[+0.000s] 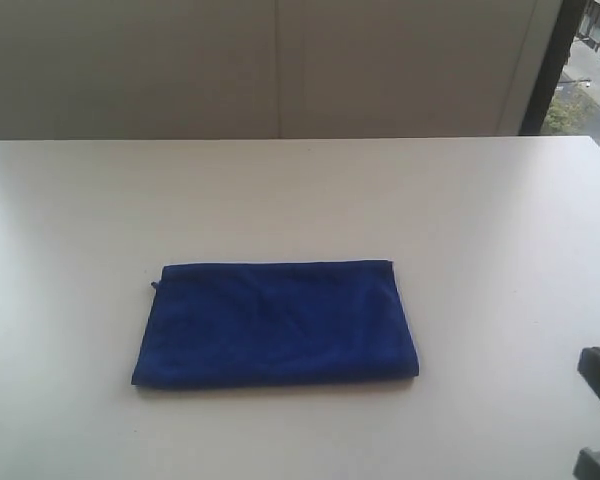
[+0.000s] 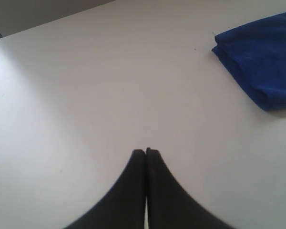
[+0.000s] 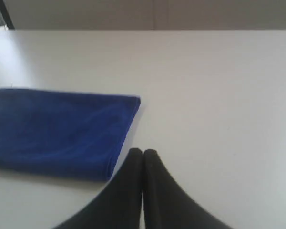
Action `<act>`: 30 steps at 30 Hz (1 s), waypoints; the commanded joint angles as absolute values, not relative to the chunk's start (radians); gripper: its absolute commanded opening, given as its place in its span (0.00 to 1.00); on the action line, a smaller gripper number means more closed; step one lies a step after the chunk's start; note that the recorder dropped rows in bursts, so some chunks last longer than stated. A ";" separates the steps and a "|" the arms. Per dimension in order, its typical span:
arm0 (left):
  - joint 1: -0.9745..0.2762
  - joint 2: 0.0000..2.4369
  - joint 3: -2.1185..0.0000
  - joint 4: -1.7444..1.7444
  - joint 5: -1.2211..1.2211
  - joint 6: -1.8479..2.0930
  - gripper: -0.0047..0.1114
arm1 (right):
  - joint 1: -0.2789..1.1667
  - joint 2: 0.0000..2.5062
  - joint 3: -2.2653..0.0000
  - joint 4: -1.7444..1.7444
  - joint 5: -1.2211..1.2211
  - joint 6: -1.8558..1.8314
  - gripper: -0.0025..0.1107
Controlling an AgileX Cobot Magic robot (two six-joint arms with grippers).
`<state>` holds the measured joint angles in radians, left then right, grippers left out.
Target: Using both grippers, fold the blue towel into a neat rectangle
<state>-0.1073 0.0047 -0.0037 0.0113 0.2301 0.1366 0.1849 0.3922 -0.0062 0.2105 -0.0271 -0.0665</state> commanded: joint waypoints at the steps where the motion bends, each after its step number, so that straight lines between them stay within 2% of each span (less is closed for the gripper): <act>1: -0.117 0.000 0.000 0.000 0.226 0.138 0.04 | -0.026 0.123 0.000 0.211 0.054 -0.059 0.02; 4: -0.117 0.000 0.000 0.000 0.226 0.138 0.04 | -0.198 0.000 0.000 0.190 0.206 -0.106 0.02; 7: -0.117 0.000 0.000 0.000 0.226 0.138 0.04 | -0.218 0.000 0.000 0.180 0.305 -0.197 0.02; 15: -0.117 0.000 0.000 0.000 0.226 0.138 0.04 | -0.211 0.000 0.000 0.179 0.353 -0.230 0.02; 23: -0.117 0.000 0.000 0.000 0.226 0.138 0.04 | -0.116 0.000 0.000 0.186 0.355 -0.207 0.02; 30: -0.117 0.000 0.000 0.000 0.226 0.138 0.04 | -0.060 0.000 0.000 -0.035 0.349 0.052 0.02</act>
<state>-0.1073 0.0047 -0.0037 0.0113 0.2301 0.1366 -0.0816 0.0055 -0.0053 0.0239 0.3562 -0.0274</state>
